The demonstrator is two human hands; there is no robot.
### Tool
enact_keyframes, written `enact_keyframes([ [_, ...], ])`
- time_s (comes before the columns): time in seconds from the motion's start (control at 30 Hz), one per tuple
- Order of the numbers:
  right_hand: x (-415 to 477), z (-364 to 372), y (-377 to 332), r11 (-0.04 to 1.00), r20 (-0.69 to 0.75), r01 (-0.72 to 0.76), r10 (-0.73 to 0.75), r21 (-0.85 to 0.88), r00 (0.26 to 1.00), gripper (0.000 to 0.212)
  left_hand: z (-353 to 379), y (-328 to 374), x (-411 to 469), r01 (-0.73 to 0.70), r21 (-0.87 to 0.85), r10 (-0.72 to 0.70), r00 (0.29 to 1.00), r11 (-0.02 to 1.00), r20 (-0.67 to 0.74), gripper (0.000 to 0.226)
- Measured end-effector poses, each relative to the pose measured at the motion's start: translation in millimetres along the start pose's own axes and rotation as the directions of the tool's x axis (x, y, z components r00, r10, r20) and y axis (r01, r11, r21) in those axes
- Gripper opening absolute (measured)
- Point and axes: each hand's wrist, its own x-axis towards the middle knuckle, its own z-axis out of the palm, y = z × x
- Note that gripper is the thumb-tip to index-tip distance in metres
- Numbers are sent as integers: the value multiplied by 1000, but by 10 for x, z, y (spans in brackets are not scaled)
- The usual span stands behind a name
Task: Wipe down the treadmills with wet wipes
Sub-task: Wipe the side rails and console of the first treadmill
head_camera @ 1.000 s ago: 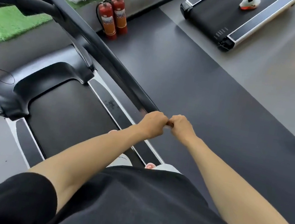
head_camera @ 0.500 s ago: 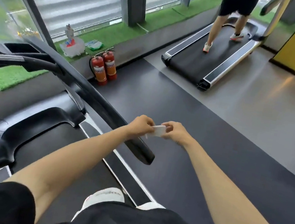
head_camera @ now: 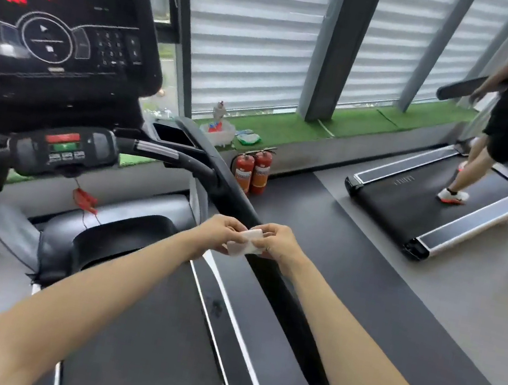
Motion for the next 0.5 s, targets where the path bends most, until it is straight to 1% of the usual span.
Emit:
enact_keyframes([
  [0.03,111,182,-96,1000,19,15,-15,-7,1000,24,-205,-36,-28,5,-14,-5,1000,1000,-21,12],
  [0.2,753,1351,-695,990,142,115,-103,-78,984,24,-1463,-465,-120,4,-57,-16,975,998,-220,14],
  [0.3,1035,1958,-937,977,154,169,-149,-127,977,24,-2073,-675,-253,12,-53,-30,936,998,-351,13],
  [0.43,1276,2555,-1191,959,171,229,-201,-168,965,17,-2746,-852,-377,28,-19,-34,878,999,-477,10],
  [0.5,1393,2721,-1313,936,177,282,-247,-213,953,16,-3030,-846,-359,2,-62,-36,837,998,-546,11],
])
